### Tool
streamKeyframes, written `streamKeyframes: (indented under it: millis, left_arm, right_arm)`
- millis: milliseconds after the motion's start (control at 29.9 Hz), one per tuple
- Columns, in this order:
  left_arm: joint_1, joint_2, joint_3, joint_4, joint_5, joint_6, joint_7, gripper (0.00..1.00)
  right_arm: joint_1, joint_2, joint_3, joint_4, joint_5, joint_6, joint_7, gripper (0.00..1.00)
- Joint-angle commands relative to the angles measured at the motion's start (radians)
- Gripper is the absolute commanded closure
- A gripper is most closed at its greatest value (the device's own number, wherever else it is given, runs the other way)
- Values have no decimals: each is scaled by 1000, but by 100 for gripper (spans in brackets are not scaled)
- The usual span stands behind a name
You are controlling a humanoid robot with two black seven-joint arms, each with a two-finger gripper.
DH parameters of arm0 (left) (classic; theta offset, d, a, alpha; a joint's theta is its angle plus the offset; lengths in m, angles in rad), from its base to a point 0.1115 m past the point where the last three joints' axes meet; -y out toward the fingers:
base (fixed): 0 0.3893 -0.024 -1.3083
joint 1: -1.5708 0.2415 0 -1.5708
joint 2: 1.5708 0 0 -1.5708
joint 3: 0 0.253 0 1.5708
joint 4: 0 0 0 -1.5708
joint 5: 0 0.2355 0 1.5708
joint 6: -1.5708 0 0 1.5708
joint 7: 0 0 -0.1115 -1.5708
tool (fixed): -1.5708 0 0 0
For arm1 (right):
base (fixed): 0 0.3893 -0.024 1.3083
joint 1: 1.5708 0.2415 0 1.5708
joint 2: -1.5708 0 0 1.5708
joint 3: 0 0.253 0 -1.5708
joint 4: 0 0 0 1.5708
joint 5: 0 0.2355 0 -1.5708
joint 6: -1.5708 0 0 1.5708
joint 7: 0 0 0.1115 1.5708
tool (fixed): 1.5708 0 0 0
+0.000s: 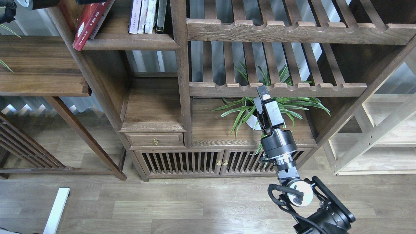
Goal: Organize books on shelf
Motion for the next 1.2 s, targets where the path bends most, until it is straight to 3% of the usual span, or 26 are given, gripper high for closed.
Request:
streamKeyframes:
  millis: [0,267,535,869,1169]
  left_arm:
    - [15,35,1,-54,-9,0,0,1]
    - [72,124,-1,-167,-65,0,0,1]
    - [168,257,-33,-397,-208,0,0,1]
    - [274,320,-91,-488,-475,0,0,1]
    - [417,265,-94,-522,-548,0,0,1]
  right_arm:
    - [0,0,0,0,0,0,0,0]
    - [2,0,-2,0,0,0,0,0]
    - [8,0,-2,0,0,0,0,0]
    - [20,0,-3,0,0,0,-5,0]
    - [130,0,-12,8,0,0,-6,0]
